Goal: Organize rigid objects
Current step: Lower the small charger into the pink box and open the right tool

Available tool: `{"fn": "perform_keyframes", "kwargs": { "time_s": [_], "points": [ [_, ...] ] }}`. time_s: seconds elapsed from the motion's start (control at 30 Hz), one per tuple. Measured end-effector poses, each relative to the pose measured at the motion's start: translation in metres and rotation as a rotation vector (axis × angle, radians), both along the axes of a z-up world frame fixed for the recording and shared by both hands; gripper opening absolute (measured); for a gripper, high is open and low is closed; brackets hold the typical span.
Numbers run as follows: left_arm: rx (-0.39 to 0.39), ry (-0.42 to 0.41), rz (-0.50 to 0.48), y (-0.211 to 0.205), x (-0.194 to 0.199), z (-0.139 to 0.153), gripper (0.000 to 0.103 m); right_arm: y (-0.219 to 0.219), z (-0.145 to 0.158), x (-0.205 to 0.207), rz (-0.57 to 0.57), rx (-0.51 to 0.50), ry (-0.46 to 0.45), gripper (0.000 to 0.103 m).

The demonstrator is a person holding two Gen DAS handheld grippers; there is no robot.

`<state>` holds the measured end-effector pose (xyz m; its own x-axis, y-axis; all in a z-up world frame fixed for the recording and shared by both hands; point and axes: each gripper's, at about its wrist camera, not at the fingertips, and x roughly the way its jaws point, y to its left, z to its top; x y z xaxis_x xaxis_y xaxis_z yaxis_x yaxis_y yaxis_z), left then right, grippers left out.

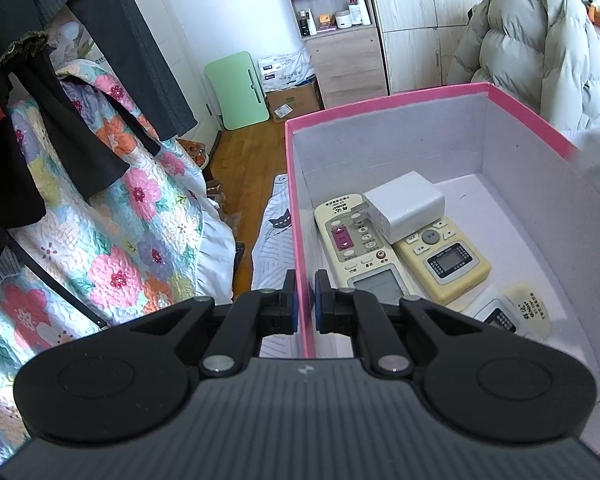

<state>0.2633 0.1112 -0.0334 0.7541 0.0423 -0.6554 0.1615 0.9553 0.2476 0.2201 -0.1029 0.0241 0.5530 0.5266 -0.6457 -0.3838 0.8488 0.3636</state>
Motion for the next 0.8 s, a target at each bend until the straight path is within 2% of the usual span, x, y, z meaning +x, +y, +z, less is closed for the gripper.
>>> {"fn": "perform_keyframes", "kwargs": {
  "time_s": [0.1, 0.17, 0.3, 0.4, 0.5, 0.6, 0.8],
  "points": [
    [-0.017, 0.0, 0.006, 0.003, 0.0, 0.001, 0.006, 0.026, -0.019, 0.036, 0.071, 0.023, 0.088, 0.047],
    [-0.03, 0.007, 0.012, 0.005, 0.001, 0.001, 0.006, 0.041, -0.035, 0.056, 0.065, 0.018, 0.166, 0.047],
    [-0.056, 0.012, 0.02, 0.01, 0.002, 0.001, 0.005, 0.068, -0.057, 0.078, 0.041, -0.1, 0.227, 0.046],
    [-0.05, 0.011, 0.014, 0.009, 0.0, 0.001, 0.005, 0.078, -0.058, 0.078, 0.075, -0.158, 0.181, 0.05],
    [-0.053, 0.01, 0.013, 0.011, 0.001, 0.001, 0.005, 0.063, -0.038, 0.063, 0.071, -0.097, 0.119, 0.059],
    [-0.065, 0.015, 0.012, 0.012, 0.002, 0.001, 0.005, 0.029, -0.013, 0.039, 0.043, -0.009, 0.065, 0.06],
    [-0.05, 0.005, 0.01, 0.012, 0.001, -0.001, 0.005, -0.043, 0.016, -0.014, -0.068, 0.046, -0.01, 0.06]
  ]
}}
